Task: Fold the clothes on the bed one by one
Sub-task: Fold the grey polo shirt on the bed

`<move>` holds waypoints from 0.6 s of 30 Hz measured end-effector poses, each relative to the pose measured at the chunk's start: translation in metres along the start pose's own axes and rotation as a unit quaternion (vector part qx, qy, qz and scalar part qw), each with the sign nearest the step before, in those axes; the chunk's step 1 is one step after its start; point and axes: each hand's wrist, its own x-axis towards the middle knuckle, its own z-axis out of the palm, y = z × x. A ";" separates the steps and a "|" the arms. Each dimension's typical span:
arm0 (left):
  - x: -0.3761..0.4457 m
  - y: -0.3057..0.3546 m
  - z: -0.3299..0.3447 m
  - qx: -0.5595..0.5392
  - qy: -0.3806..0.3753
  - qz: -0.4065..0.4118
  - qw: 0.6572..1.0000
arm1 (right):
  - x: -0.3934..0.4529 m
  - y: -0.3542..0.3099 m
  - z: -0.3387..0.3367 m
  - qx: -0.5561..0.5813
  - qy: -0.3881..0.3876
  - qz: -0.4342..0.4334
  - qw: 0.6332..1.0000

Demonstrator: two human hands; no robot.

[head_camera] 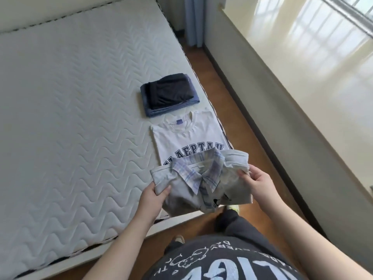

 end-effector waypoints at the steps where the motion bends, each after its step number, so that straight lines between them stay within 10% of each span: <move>1: 0.004 0.007 0.009 0.003 0.009 0.000 1.000 | 0.013 -0.004 -0.010 -0.004 -0.018 0.004 1.000; 18: 0.091 0.003 0.068 0.010 0.098 -0.099 0.990 | 0.180 -0.011 -0.010 -0.147 -0.169 0.038 0.974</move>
